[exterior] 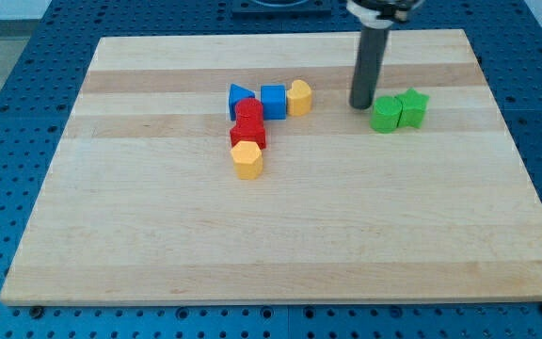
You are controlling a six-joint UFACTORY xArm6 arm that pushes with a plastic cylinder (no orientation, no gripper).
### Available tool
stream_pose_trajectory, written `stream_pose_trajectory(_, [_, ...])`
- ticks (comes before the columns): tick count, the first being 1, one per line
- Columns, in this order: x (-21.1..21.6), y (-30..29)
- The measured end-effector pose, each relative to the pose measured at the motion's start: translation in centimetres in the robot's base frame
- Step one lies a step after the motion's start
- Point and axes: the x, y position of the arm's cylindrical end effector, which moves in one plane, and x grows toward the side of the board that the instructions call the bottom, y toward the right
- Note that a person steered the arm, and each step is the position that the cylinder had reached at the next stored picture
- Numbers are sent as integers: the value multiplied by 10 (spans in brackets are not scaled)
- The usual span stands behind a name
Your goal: Move the yellow hexagon away from the red star
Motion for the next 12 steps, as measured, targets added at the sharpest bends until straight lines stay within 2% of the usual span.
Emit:
stream_pose_trajectory(1, [7,-46])
stream_pose_trajectory(2, [41,-52])
stream_pose_trajectory(3, [64,-43])
stream_pose_trajectory(5, [65,-28])
stream_pose_trajectory(6, [102,-27])
stream_pose_trajectory(7, [141,-68])
stream_pose_trajectory(8, [144,-131])
stream_pose_trajectory(10, [144,-144])
stream_pose_trajectory(12, [122,-198])
